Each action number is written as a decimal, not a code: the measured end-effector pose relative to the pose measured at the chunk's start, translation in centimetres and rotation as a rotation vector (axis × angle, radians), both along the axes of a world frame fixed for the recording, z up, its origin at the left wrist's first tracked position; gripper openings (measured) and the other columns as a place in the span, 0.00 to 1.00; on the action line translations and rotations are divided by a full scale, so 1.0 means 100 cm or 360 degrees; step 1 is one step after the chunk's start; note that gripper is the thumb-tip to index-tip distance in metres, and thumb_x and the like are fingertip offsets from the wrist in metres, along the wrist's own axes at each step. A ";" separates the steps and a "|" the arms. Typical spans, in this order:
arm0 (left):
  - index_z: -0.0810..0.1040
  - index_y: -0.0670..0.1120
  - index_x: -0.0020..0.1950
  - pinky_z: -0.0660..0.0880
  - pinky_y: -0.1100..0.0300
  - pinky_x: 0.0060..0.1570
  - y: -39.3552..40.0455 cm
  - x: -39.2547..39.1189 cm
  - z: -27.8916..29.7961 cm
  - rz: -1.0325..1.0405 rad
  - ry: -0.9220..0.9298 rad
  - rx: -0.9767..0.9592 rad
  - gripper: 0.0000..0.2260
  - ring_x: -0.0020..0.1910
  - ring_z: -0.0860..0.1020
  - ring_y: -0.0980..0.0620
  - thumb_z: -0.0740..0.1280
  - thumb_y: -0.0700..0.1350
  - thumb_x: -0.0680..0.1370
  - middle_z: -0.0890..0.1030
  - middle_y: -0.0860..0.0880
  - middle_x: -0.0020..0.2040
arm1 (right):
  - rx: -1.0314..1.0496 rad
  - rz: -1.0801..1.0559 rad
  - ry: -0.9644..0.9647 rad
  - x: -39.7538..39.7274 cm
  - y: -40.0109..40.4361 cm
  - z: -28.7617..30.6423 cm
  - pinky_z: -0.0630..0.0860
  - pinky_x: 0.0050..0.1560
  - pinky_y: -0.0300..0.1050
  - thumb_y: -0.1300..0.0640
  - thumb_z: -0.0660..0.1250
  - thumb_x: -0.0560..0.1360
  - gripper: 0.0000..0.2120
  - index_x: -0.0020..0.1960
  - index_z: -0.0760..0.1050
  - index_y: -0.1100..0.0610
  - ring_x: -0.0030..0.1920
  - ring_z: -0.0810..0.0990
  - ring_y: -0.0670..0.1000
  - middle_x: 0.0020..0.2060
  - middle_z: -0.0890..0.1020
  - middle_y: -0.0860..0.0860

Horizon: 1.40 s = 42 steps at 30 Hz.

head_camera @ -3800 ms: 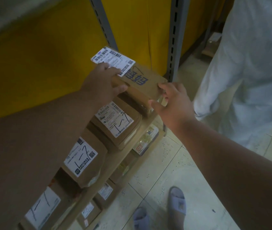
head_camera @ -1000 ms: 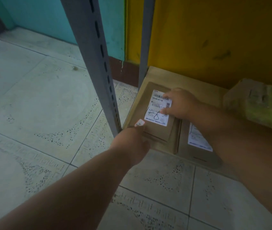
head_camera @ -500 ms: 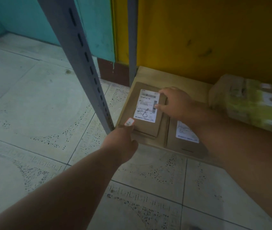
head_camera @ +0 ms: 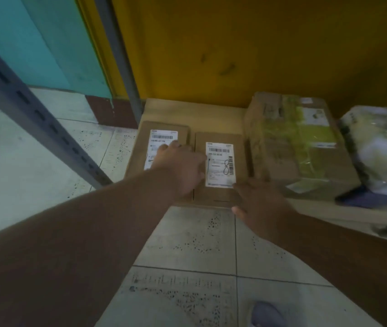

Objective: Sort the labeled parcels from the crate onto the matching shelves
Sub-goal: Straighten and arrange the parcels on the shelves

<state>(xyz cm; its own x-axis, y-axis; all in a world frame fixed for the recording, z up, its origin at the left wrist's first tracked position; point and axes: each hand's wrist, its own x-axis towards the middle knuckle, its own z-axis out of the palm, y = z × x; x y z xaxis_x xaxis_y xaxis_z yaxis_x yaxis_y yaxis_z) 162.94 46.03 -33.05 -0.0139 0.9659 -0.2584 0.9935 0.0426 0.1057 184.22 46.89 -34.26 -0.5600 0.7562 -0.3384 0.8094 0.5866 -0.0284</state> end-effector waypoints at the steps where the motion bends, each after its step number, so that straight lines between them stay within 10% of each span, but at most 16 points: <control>1: 0.69 0.59 0.73 0.62 0.43 0.68 0.010 0.001 -0.003 -0.0047 0.0087 -0.0047 0.23 0.70 0.67 0.43 0.60 0.62 0.79 0.74 0.48 0.68 | 0.0009 0.0003 -0.0020 -0.001 0.001 -0.004 0.68 0.66 0.50 0.43 0.60 0.80 0.27 0.75 0.63 0.53 0.68 0.70 0.55 0.71 0.70 0.54; 26: 0.63 0.60 0.76 0.57 0.40 0.74 0.028 -0.007 -0.032 -0.0126 0.0385 -0.0072 0.28 0.73 0.64 0.43 0.66 0.57 0.77 0.69 0.51 0.74 | 0.0048 -0.0127 0.0210 -0.024 0.011 -0.014 0.71 0.65 0.50 0.52 0.62 0.81 0.15 0.65 0.75 0.55 0.63 0.71 0.55 0.61 0.76 0.54; 32: 0.65 0.57 0.76 0.60 0.43 0.71 0.020 0.022 -0.011 -0.0204 0.0240 0.0074 0.29 0.71 0.66 0.44 0.61 0.66 0.77 0.72 0.51 0.72 | 0.0159 -0.0126 0.0560 0.025 0.004 0.042 0.71 0.43 0.43 0.50 0.62 0.80 0.04 0.49 0.73 0.50 0.43 0.72 0.46 0.46 0.74 0.45; 42: 0.55 0.62 0.79 0.73 0.51 0.57 0.045 0.117 0.015 -0.0224 -0.0287 0.0123 0.33 0.62 0.74 0.42 0.64 0.63 0.78 0.77 0.46 0.63 | 0.0367 -0.0711 0.0150 0.152 0.050 0.048 0.70 0.64 0.55 0.41 0.64 0.77 0.24 0.69 0.72 0.53 0.63 0.70 0.60 0.63 0.74 0.56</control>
<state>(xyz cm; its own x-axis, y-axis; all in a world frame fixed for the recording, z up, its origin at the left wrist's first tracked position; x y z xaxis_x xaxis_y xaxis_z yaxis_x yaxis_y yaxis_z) 174.65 50.56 -31.51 0.1622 0.9720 -0.1701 0.9538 -0.1103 0.2793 199.40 51.92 -29.47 -0.1849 0.9778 -0.0984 0.9827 0.1834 -0.0240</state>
